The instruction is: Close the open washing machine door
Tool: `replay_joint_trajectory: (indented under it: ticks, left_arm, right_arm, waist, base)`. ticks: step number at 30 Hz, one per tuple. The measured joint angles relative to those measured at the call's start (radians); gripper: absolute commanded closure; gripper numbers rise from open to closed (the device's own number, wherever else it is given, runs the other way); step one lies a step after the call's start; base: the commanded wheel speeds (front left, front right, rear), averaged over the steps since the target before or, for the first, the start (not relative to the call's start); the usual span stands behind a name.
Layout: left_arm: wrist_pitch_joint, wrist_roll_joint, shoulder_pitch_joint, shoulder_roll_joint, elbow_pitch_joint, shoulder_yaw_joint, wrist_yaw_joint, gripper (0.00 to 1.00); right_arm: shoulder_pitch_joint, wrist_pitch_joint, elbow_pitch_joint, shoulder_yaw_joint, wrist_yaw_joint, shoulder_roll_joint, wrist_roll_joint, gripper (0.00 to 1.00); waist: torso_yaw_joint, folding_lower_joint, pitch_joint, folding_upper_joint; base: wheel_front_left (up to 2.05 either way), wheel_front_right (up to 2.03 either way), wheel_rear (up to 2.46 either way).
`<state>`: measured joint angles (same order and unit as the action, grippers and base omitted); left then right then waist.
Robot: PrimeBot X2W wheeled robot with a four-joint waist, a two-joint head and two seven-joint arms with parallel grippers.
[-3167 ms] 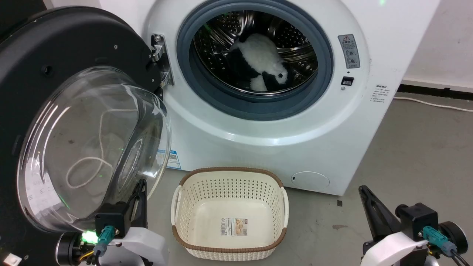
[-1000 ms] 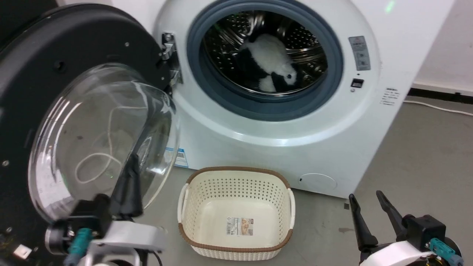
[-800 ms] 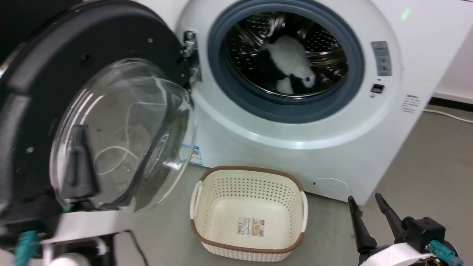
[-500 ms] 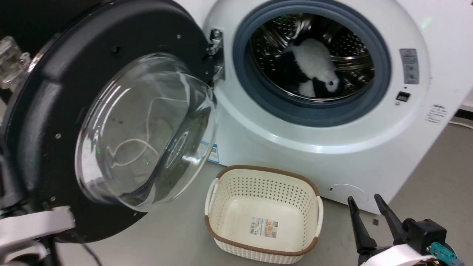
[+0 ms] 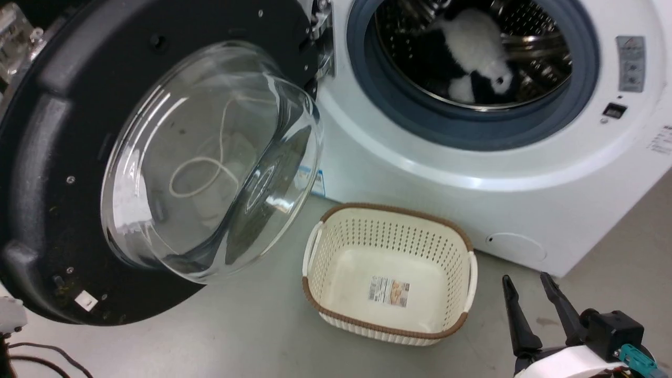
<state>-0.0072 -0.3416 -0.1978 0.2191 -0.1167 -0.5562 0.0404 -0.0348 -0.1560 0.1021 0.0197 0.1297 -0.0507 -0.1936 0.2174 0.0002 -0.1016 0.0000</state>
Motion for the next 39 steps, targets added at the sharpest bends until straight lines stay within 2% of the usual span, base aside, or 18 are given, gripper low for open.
replay_joint_trajectory:
  ticks: [6,9,10,13,14,20,21,26,30,35,39]
  left_arm:
    - [0.195,-0.143,-0.007,0.044,-0.031,0.057,0.042,1.00]
    - [0.297,-0.256,0.008,0.047,0.000,0.085,0.042,1.00]
    - [0.390,-0.376,0.051,0.049,0.052,0.113,0.044,1.00]
    - [0.462,-0.441,0.099,0.047,0.082,0.143,0.052,1.00]
    - [0.509,-0.501,0.130,0.038,0.133,0.179,0.052,1.00]
    - [0.601,-0.544,0.204,0.032,0.277,0.339,0.060,1.00]
    - [0.643,-0.560,0.228,0.030,0.351,0.457,0.064,1.00]
    - [0.686,-0.557,0.238,0.042,0.434,0.647,0.069,1.00]
    - [0.682,-0.525,0.203,0.073,0.440,0.788,0.071,1.00]
    - [0.581,-0.457,0.074,0.094,0.366,0.958,0.079,1.00]
    - [0.471,-0.402,-0.039,0.106,0.257,1.069,0.084,1.00]
  right_arm:
    - [0.012,-0.009,0.004,0.001,0.000,0.000,-0.002,0.00]
    - [0.019,-0.015,0.013,0.003,0.000,0.000,-0.012,0.00]
    - [0.020,-0.023,0.021,0.006,0.000,0.000,-0.024,0.00]
    - [0.021,-0.031,0.033,0.007,0.000,0.000,-0.036,0.00]
    - [0.021,-0.040,0.043,0.002,0.000,0.000,-0.047,0.00]
    - [0.020,-0.054,0.066,-0.033,0.000,0.000,-0.064,0.00]
    - [0.019,-0.059,0.076,-0.055,0.000,0.000,-0.072,0.00]
    - [0.016,-0.071,0.085,-0.073,0.000,0.000,-0.087,0.00]
    - [0.009,-0.077,0.085,-0.080,0.000,0.000,-0.104,0.00]
    - [0.007,-0.089,0.088,-0.091,0.000,0.001,-0.133,0.00]
    - [0.008,-0.098,0.093,-0.093,0.000,0.001,-0.144,0.00]
  waist:
    - [0.023,0.0000,-0.030,0.0000]
    - [0.037,0.0000,-0.032,0.0000]
    - [0.052,-0.0002,-0.027,-0.0001]
    - [0.067,-0.0001,-0.019,0.0000]
    - [0.083,-0.0002,-0.009,0.0000]
    - [0.107,-0.0003,0.020,0.0000]
    - [0.111,-0.0003,0.033,0.0000]
    - [0.098,-0.0003,0.049,0.0000]
    - [0.069,-0.0003,0.051,0.0000]
    - [0.009,-0.0002,0.046,0.0000]
    - [-0.056,-0.0002,0.039,0.0000]
  base:
    - [0.00,0.00,0.00]
    - [0.00,0.00,0.00]
    - [0.00,0.00,0.00]
    - [0.00,0.00,0.00]
    - [0.00,0.00,0.00]
    - [0.00,0.00,0.00]
    - [0.00,0.00,0.00]
    - [0.00,0.00,0.00]
    - [0.00,0.00,0.00]
    - [0.00,0.00,0.00]
    - [0.00,0.00,0.00]
